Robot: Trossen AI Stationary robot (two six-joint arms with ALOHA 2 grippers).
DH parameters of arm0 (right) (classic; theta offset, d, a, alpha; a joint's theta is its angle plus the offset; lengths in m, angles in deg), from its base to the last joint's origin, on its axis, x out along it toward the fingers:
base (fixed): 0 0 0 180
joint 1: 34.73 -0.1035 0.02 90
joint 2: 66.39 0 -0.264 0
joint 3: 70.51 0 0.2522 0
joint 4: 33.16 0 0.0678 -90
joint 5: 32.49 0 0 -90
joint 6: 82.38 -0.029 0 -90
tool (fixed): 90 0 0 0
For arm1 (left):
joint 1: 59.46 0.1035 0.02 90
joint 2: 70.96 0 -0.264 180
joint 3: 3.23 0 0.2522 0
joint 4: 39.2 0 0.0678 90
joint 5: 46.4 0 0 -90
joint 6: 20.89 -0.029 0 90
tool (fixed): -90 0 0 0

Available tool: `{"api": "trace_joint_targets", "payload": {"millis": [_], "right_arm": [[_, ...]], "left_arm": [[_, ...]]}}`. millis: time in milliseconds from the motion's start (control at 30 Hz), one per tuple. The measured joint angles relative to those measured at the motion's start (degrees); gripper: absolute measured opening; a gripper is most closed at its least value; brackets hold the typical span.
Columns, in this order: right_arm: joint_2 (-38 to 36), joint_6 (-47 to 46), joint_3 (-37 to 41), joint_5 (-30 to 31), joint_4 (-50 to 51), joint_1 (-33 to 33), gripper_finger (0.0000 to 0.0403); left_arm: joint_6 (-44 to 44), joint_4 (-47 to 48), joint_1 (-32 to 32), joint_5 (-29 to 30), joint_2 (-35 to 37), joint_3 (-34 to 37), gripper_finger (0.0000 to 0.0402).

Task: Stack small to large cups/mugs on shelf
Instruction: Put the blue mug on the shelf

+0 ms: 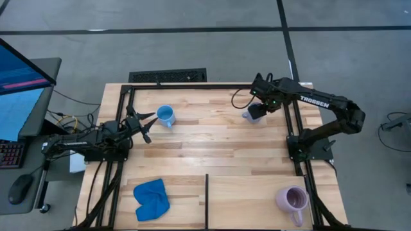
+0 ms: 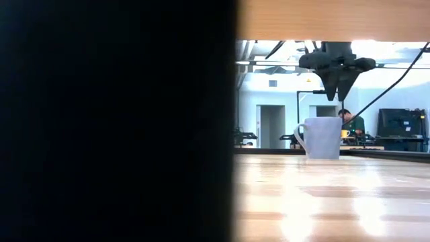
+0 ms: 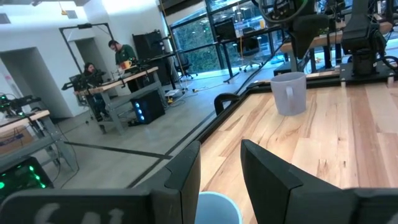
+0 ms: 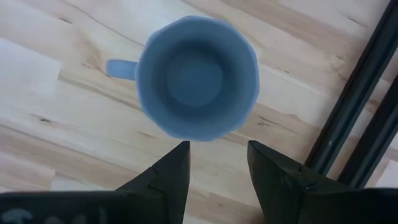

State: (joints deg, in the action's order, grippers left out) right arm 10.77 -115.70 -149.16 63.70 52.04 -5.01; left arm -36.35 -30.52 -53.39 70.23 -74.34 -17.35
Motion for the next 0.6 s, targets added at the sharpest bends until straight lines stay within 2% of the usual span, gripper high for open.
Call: {"api": "trace_joint_targets", "payload": {"millis": [233,600], "right_arm": [[-0.1,1.9,0.8,1.3,-1.4,0.5,0.0182],[-1.3,2.4,9.7,-1.8,-8.6,3.8,0.0182]], "left_arm": [[0.0,0.0,0.0,0.0,0.0,0.0,0.0108],[0.1,0.0,0.0,0.0,0.0,0.0,0.0108]]}}
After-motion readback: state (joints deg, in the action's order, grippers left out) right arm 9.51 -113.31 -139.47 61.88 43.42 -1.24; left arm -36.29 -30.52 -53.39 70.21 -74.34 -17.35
